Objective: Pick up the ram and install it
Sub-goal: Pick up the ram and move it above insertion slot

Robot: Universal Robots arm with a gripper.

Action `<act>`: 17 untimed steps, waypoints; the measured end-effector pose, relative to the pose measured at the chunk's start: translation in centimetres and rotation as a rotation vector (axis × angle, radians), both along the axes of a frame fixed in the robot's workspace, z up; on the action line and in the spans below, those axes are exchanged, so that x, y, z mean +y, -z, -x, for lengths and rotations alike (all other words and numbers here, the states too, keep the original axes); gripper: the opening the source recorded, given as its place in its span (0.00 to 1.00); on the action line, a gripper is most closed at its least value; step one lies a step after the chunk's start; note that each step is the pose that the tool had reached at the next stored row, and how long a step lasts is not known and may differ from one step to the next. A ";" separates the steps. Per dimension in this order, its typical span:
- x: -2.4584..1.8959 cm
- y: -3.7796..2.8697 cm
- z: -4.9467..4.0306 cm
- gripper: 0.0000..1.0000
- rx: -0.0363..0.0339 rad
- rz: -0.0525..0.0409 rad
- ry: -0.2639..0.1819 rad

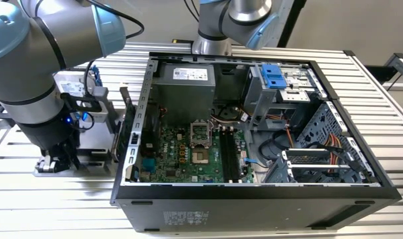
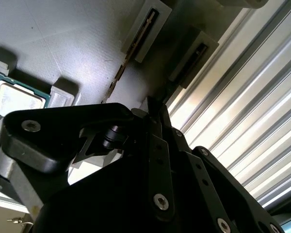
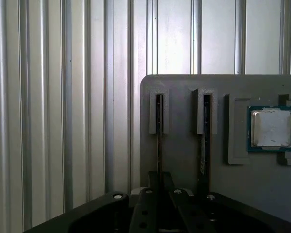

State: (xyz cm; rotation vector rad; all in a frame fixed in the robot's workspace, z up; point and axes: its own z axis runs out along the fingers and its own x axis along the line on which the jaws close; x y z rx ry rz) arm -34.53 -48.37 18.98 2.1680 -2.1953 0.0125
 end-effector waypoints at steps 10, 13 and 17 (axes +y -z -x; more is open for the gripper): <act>0.01 0.00 -0.01 0.00 -0.0004 -0.0004 0.000; 0.01 -0.16 0.00 0.00 0.0000 -0.0001 0.000; 0.01 -0.38 0.00 0.00 0.0000 -0.0001 0.000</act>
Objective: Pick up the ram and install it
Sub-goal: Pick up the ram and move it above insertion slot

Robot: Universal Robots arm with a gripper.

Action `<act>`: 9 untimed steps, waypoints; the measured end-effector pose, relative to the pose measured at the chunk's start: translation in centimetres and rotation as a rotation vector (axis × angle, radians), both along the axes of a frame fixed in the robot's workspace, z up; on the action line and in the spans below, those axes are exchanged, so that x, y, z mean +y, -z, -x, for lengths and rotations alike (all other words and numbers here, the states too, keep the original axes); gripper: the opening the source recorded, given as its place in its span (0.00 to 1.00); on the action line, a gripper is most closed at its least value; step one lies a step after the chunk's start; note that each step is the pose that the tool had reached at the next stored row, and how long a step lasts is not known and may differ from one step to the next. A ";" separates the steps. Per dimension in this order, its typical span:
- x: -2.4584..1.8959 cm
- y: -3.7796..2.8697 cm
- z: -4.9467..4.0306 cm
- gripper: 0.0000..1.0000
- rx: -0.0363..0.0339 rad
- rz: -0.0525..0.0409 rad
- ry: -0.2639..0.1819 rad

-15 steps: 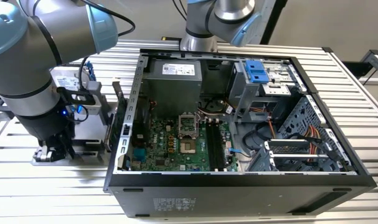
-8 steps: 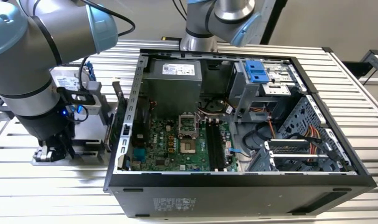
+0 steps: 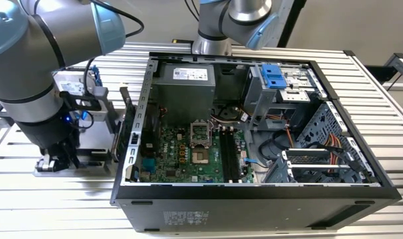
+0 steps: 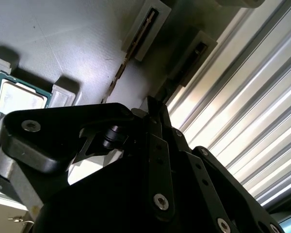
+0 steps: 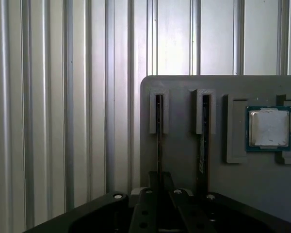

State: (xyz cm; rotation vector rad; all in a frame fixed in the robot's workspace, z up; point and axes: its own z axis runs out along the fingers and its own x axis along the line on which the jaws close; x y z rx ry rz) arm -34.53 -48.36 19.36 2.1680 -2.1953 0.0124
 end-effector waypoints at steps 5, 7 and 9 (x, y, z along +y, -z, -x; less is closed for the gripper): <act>0.00 -0.28 0.00 0.00 0.0000 0.0000 0.000; 0.00 -0.39 0.00 0.00 0.0000 0.0000 0.000; 0.00 -0.50 0.00 0.00 0.0000 0.0000 0.000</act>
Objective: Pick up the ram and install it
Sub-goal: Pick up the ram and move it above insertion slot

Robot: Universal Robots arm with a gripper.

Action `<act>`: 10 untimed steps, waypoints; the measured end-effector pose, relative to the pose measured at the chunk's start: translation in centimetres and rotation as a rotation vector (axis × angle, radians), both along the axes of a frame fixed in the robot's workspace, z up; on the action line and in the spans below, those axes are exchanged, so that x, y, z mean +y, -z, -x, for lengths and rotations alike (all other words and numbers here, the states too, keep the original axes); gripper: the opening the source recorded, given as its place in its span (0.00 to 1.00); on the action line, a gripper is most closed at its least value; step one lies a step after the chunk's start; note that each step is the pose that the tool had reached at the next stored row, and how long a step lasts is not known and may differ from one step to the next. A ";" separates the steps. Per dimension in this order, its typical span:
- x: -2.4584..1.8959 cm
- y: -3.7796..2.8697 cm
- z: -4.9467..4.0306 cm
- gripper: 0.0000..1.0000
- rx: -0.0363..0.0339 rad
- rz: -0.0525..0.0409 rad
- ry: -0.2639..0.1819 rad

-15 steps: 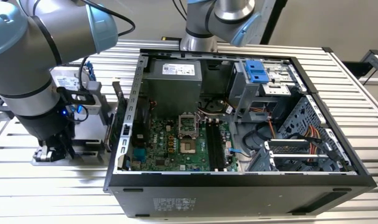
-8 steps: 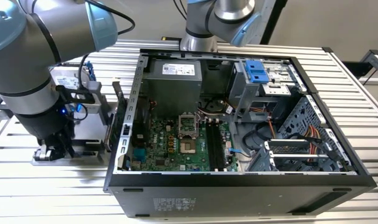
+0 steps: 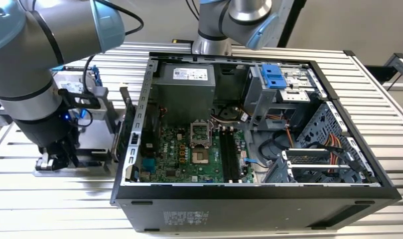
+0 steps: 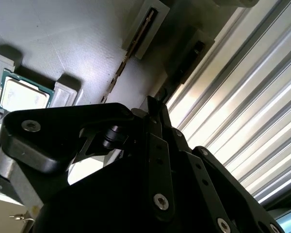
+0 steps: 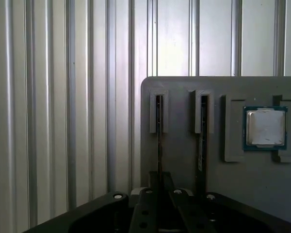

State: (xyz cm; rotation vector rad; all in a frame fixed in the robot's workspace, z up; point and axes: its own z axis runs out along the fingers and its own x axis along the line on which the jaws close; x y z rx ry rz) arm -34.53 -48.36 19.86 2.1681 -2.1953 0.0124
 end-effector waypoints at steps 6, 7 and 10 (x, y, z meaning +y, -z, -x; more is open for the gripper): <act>0.00 -0.38 0.00 0.00 -0.0001 -0.0001 0.000; 0.00 -0.46 0.00 0.00 0.0000 -0.0001 0.000; 0.00 -0.66 -0.01 0.00 0.0000 -0.0016 0.000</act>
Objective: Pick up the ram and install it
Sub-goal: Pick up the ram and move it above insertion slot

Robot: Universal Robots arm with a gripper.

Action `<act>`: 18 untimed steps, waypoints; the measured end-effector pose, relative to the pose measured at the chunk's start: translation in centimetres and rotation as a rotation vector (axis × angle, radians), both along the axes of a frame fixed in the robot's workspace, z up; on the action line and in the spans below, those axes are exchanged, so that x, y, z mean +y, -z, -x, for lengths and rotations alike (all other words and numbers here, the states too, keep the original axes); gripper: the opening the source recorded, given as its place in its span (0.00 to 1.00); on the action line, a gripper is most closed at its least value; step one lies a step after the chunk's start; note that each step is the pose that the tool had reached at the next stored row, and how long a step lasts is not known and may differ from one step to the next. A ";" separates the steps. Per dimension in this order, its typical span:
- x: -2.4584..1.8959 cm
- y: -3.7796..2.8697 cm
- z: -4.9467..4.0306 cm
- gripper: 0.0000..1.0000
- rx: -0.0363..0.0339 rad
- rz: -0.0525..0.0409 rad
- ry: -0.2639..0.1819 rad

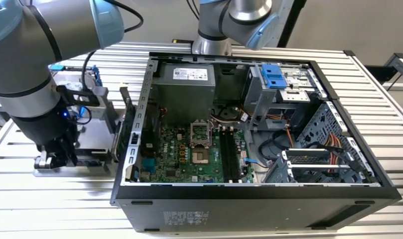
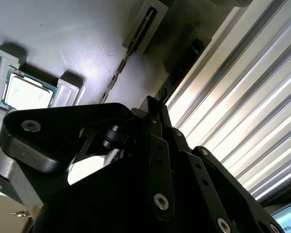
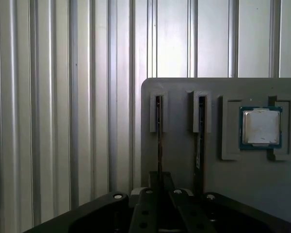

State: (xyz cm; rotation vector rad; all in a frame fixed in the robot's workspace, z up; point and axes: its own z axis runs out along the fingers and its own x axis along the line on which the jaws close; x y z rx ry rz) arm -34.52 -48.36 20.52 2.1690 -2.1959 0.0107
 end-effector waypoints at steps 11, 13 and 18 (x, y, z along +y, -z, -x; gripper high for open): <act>0.01 -0.67 0.01 0.00 0.0000 -0.0024 0.000; 0.00 -0.78 0.00 0.00 0.0000 -0.0026 0.000; 0.01 -1.03 0.00 0.00 -0.0001 -0.0031 0.000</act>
